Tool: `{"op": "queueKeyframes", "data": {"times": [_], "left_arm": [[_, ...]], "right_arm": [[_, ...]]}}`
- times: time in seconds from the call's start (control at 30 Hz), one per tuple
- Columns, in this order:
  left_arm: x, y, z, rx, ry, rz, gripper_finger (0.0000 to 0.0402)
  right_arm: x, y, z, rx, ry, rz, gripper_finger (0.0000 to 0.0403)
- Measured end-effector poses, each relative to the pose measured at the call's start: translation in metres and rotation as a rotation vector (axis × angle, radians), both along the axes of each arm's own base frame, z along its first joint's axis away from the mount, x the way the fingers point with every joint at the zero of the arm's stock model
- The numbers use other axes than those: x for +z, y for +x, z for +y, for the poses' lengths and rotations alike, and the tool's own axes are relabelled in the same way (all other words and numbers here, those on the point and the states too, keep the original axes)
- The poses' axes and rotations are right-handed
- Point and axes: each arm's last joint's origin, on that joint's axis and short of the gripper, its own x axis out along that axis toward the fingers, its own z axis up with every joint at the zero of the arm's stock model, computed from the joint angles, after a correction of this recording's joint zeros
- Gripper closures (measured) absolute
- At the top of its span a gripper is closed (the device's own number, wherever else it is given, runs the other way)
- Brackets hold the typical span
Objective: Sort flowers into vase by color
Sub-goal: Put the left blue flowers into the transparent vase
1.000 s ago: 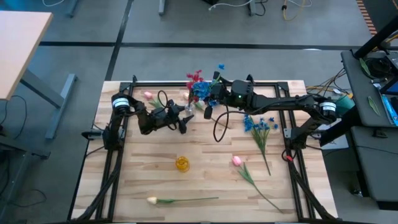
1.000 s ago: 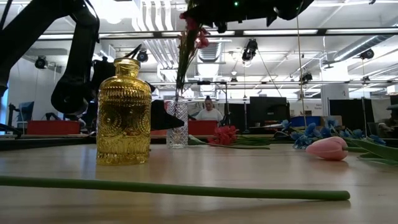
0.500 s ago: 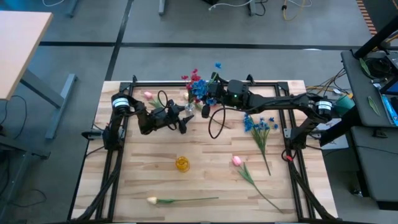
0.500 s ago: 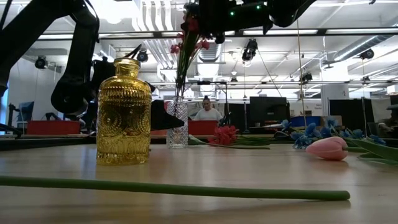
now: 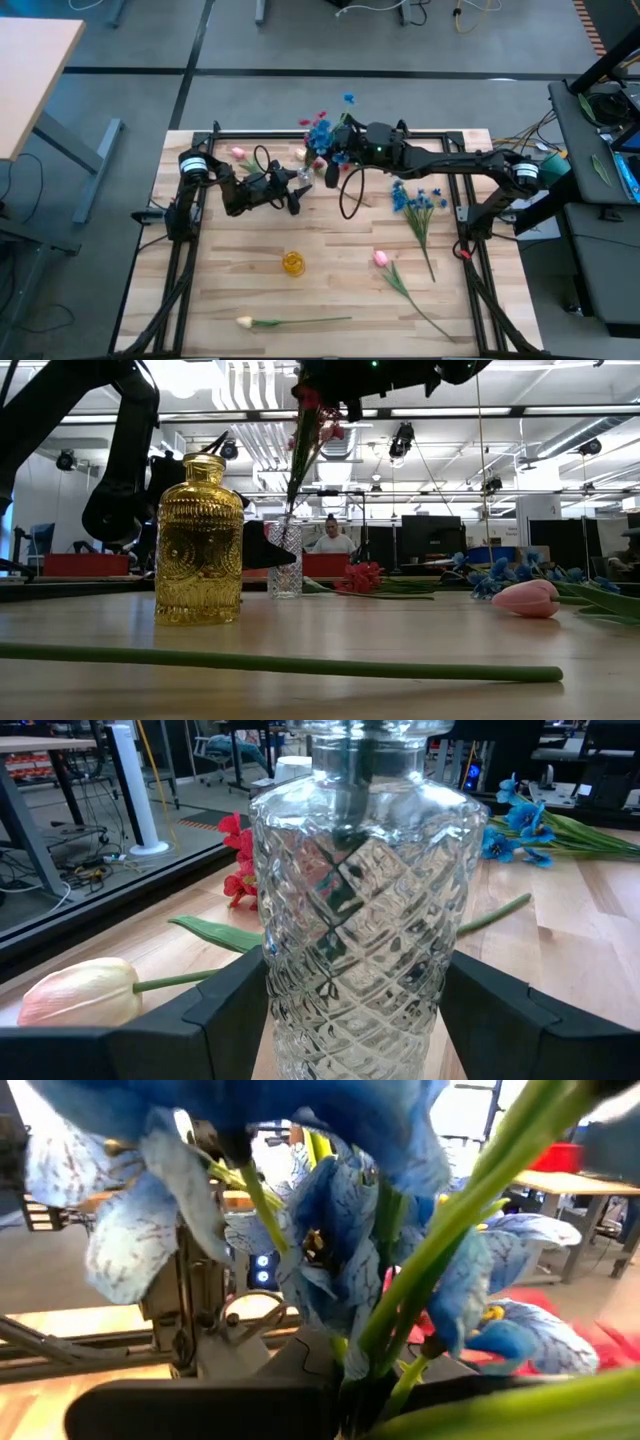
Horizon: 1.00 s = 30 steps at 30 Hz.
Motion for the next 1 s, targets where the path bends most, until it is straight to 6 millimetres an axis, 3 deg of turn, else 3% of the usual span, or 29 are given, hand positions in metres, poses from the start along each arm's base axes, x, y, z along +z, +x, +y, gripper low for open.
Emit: {"op": "queueKeyframes", "data": {"times": [0.63, 0.77, 1.0], "left_arm": [[0.000, 0.000, 0.000, 0.001, -0.006, -0.001, 0.0158], [0.000, 0.000, 0.000, 0.001, -0.006, 0.000, 0.0158], [0.000, 0.000, 0.000, 0.001, -0.007, 0.000, 0.0158]], "right_arm": [[-0.011, 0.005, -0.001, -0.024, -0.001, 0.045, 0.0387], [-0.016, 0.007, -0.001, -0.025, 0.002, 0.070, 0.0362], [-0.024, 0.007, -0.002, -0.077, 0.016, 0.144, 0.0283]]}}
